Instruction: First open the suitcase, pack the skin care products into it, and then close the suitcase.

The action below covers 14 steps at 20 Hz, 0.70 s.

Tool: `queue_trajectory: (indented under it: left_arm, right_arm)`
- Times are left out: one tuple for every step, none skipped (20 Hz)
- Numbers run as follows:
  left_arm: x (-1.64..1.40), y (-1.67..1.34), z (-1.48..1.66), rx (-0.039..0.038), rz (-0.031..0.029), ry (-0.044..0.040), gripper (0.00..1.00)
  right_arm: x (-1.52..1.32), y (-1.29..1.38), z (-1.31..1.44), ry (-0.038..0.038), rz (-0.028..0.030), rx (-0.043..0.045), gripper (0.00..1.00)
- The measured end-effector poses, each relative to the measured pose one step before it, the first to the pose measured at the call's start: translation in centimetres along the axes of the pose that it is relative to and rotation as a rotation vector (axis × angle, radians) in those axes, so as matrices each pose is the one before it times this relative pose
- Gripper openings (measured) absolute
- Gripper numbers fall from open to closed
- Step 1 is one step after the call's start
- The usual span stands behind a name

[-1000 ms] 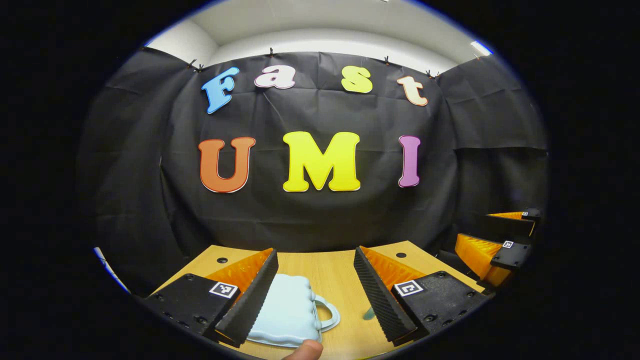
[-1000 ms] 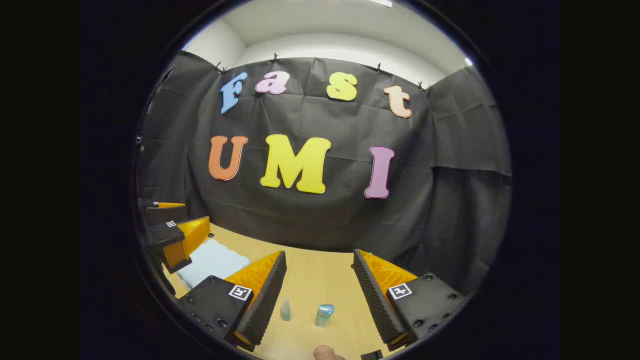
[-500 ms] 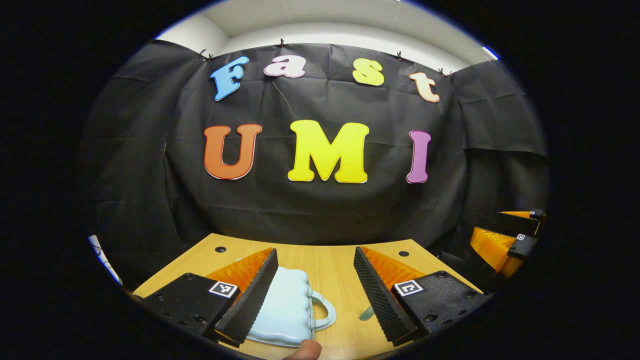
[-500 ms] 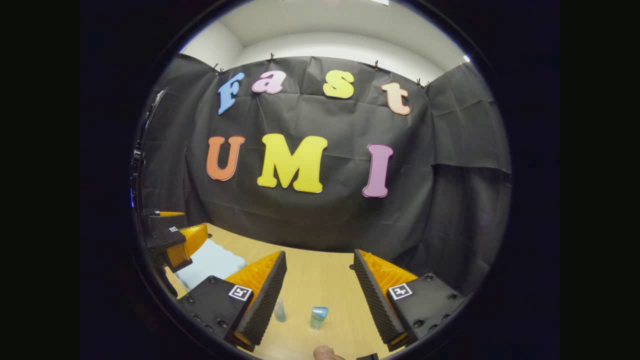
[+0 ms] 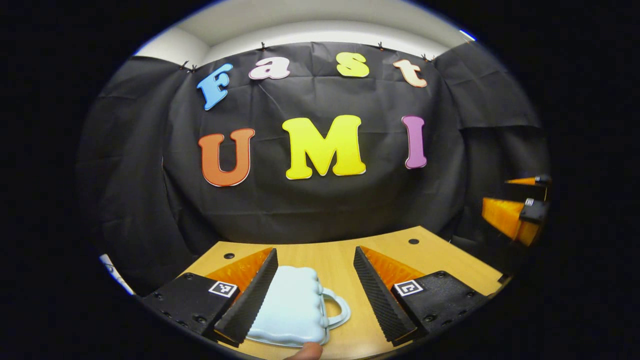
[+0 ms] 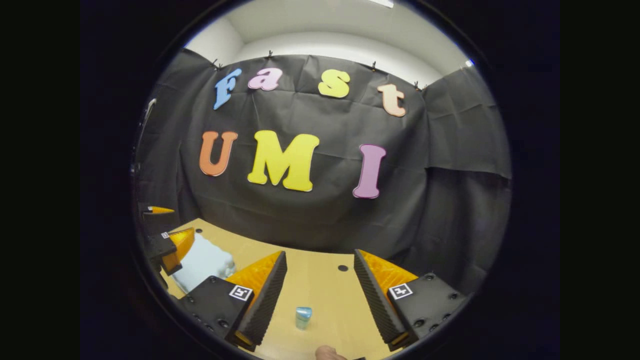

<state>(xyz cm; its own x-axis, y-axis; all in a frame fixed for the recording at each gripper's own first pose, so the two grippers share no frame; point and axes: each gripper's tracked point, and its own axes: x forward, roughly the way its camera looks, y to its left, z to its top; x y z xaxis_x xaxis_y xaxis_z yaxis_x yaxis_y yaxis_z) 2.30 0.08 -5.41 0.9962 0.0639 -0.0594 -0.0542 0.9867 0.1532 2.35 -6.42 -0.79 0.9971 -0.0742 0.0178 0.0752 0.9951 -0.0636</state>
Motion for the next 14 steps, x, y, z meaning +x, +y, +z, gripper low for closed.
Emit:
queue_trajectory:
  left_arm:
    - [0.127,0.25,-1.216,0.06803,0.0096,0.00896,0.98]
    - [0.142,0.052,-1.311,0.07582,0.00332,0.00596,0.99]
    - [0.222,-0.115,-1.226,0.08562,0.00594,0.00961,0.99]
    - [0.22,-0.37,-1.247,0.07702,-0.0057,0.00751,0.99]
    - [0.285,-0.822,-1.01,0.07654,-0.00894,0.0024,0.99]
    - [0.181,-0.689,-0.589,0.0652,-0.00644,-0.01003,0.99]
    - [0.414,-1.183,-0.914,0.0442,-0.0184,0.0078,0.98]
    - [0.241,-0.805,-1.11,0.03236,-0.00804,0.01044,0.98]
    - [0.353,-0.689,-0.636,0.03111,-0.00523,0.00722,0.98]
    - [0.079,-0.877,-0.737,0.03629,-0.00072,0.01735,0.98]
    - [0.195,-0.579,-0.631,0.04847,0.00868,0.01319,0.98]
    - [0.304,-0.49,-0.317,0.05012,0.00278,0.01116,0.98]
    - [0.31,-0.614,-0.184,0.05145,-0.00255,-0.00198,0.98]
    - [0.406,-0.546,-0.261,0.05552,-0.00136,0.0054,0.98]
  right_arm:
    - [-0.043,-0.919,0.007,-0.00714,-0.01753,-0.01828,0.8]
    - [0.136,-1.077,-0.372,0.00146,-0.01701,-0.00556,0.8]
    - [0.04,-0.821,-0.282,0.00611,-0.01283,0.00326,0.8]
    - [-0.024,-0.727,-0.435,0.01031,-0.01436,0.00435,0.8]
    - [0.104,-0.786,-0.42,0.01143,-0.0169,0.00158,0.8]
    - [0.147,-0.486,-0.656,0.01609,-0.0112,0.00173,0.8]
    - [0.126,-0.544,-0.549,0.01564,-0.01232,0.00214,0.8]
    - [0.117,-0.448,-0.461,0.01268,-0.00841,0.00389,0.8]
    - [0.146,-0.331,-0.323,0.00967,-0.00461,0.0034,0.8]
    - [0.235,-0.402,-0.243,0.00561,-0.00942,0.0008,0.8]
    - [0.261,-0.327,-0.217,0.00644,-0.00622,0.00189,0.8]
    - [0.137,-0.297,-0.448,0.00985,-0.00238,0.00375,0.8]
    - [0.137,-0.279,-0.409,0.01011,-0.00232,0.00149,0.8]
    - [0.119,-0.248,-0.379,0.00816,-0.0015,-0.00031,0.8]
